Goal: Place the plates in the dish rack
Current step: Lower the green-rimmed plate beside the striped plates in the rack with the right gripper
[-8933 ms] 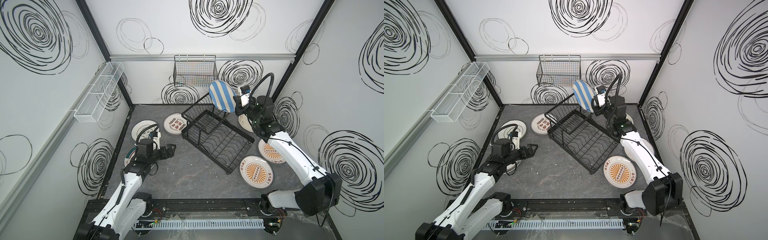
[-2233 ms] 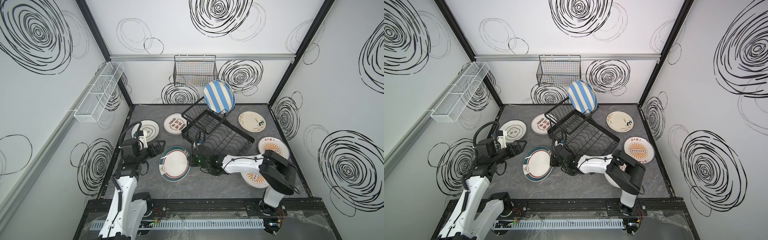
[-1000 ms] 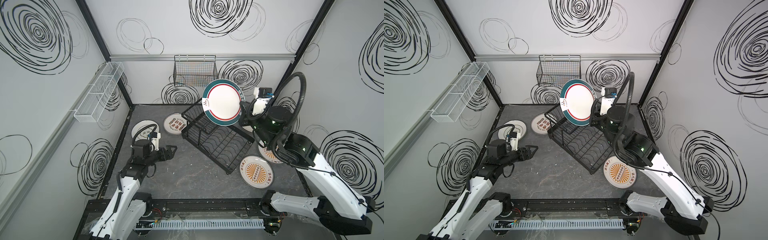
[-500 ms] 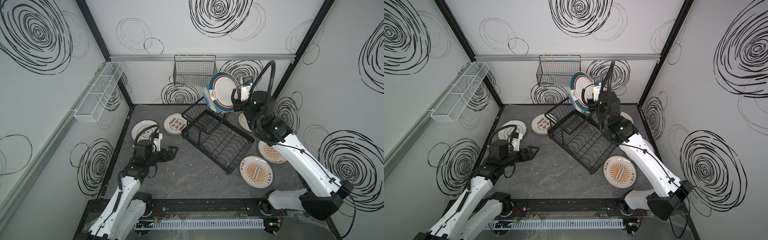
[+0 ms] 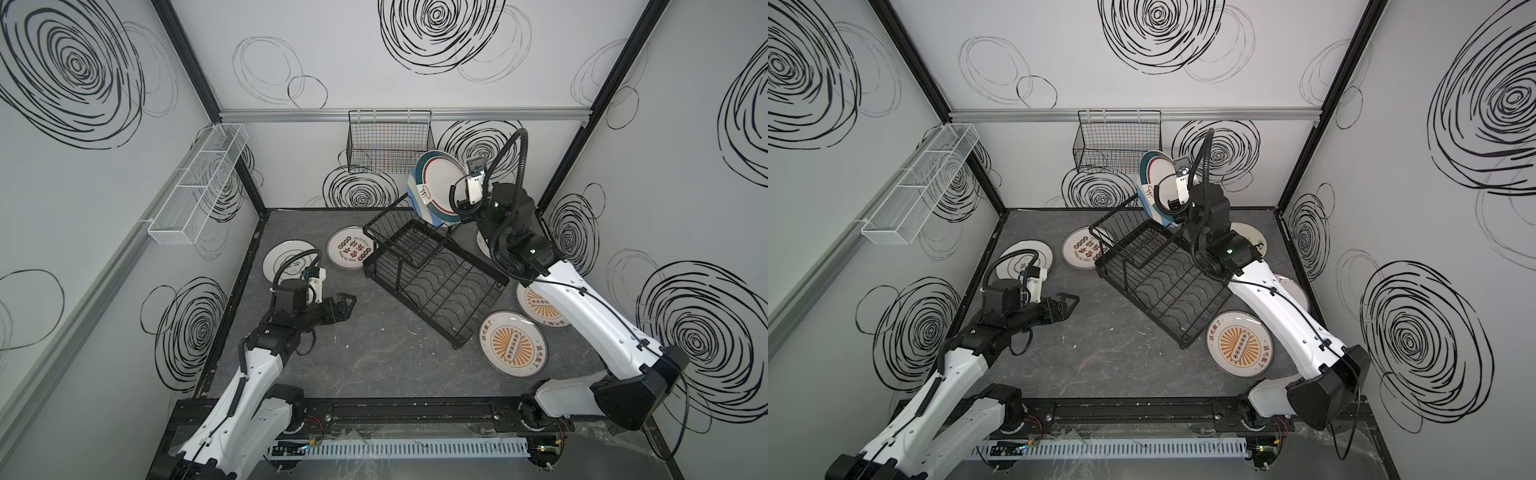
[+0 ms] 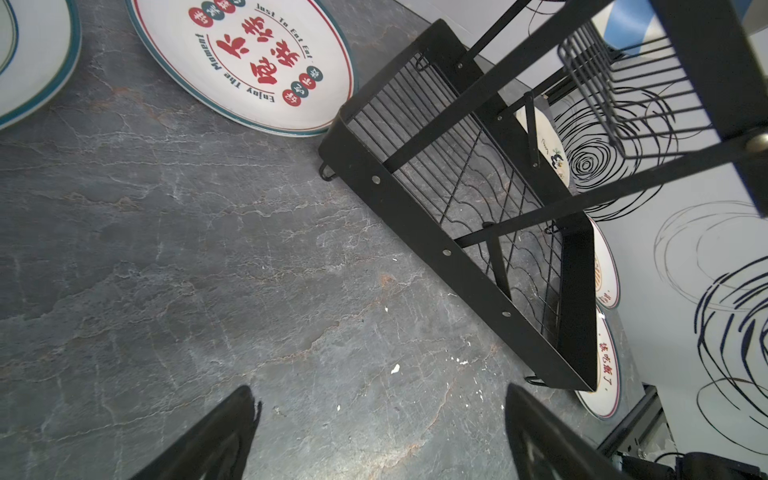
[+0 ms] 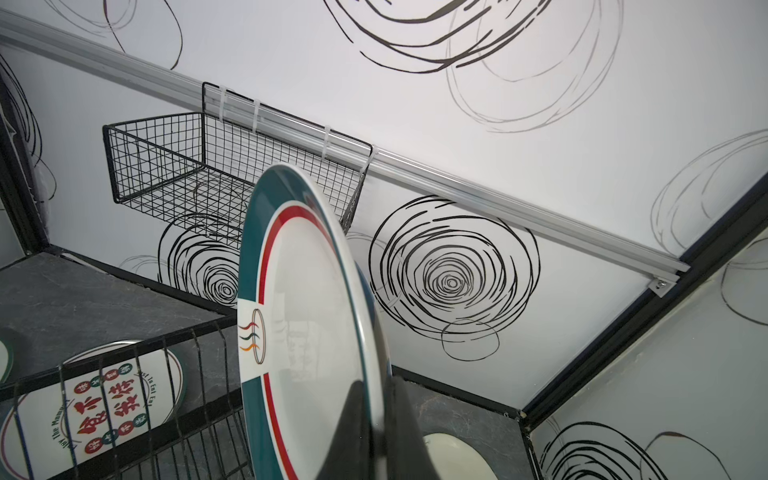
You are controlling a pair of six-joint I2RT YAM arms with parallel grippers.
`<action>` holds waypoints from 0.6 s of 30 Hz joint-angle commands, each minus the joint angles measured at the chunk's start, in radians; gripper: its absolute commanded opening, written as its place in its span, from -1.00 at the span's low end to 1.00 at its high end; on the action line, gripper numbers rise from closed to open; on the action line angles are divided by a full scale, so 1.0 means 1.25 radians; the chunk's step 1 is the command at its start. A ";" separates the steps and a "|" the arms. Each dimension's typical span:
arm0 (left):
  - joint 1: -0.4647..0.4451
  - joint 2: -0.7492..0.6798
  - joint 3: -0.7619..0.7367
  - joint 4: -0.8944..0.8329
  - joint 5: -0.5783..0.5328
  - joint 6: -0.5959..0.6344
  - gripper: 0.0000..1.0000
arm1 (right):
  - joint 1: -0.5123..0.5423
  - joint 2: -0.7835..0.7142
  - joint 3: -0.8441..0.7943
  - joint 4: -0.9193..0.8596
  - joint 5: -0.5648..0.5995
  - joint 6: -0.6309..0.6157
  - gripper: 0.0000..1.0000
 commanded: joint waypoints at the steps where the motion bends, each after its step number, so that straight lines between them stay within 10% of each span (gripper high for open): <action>1: -0.003 0.001 0.015 0.004 -0.011 0.009 0.92 | -0.012 -0.006 -0.012 0.090 -0.005 -0.021 -1.00; 18: -0.003 0.001 0.015 0.001 -0.024 0.007 0.92 | -0.027 0.000 -0.071 0.125 -0.018 -0.028 -1.00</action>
